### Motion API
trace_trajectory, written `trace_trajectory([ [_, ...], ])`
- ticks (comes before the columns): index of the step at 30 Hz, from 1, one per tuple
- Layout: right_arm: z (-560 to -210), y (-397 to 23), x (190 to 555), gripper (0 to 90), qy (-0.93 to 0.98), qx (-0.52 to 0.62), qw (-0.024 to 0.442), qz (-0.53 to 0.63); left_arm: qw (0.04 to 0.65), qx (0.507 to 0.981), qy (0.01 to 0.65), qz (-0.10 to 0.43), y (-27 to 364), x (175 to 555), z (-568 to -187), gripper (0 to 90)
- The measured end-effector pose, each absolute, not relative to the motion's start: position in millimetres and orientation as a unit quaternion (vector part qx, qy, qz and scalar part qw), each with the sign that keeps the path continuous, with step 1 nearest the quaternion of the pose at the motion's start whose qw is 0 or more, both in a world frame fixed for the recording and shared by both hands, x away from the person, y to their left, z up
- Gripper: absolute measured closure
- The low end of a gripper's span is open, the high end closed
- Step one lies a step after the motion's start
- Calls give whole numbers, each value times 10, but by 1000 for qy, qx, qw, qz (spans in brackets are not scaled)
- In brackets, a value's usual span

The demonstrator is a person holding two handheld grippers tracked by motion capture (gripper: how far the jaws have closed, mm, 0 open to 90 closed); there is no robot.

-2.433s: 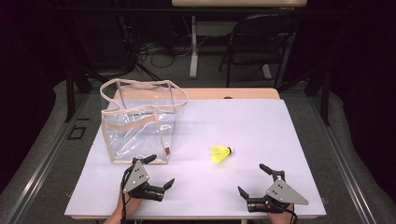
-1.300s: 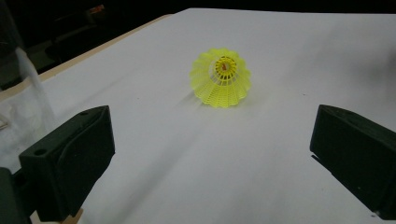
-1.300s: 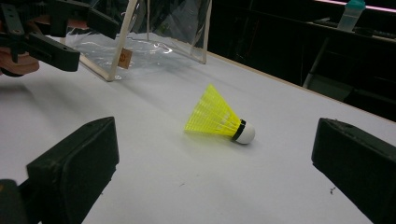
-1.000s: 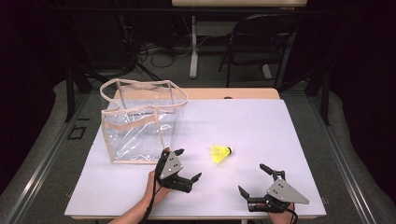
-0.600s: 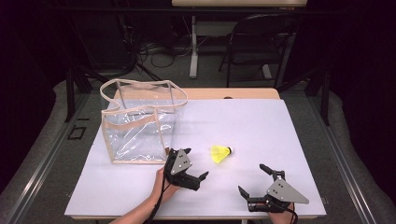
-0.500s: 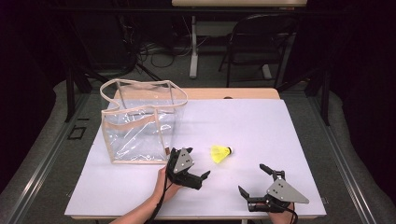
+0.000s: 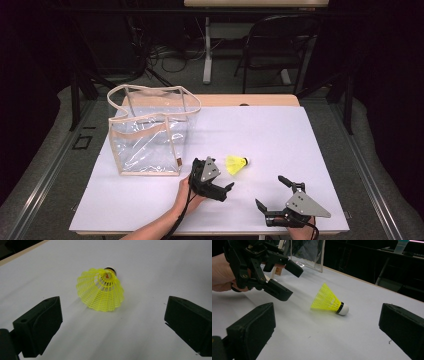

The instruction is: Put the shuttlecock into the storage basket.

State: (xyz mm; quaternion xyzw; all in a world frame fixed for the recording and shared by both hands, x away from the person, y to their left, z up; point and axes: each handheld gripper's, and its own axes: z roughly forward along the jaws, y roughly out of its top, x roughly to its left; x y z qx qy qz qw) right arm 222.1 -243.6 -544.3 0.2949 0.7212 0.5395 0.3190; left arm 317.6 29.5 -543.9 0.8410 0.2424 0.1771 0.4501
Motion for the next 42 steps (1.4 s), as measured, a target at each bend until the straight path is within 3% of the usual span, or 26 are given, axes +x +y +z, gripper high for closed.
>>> trace_trajectory([
  [8,-5446,-2443,2221,3,720,297,318,541,442,845,246,172,85,3223,-5442,175],
  [12,-5445,-2448,2219,4,719,296,319,542,431,851,251,166,16,3256,-5460,340],
  [21,-5444,-2445,2214,4,721,296,317,540,430,847,277,144,-30,3331,-5499,494],
  [22,-5446,-2443,2215,5,721,293,315,543,431,845,280,144,-37,3335,-5503,541],
  [42,-5447,-2438,2210,6,725,294,311,540,432,844,294,120,-103,3384,-5581,822],
])
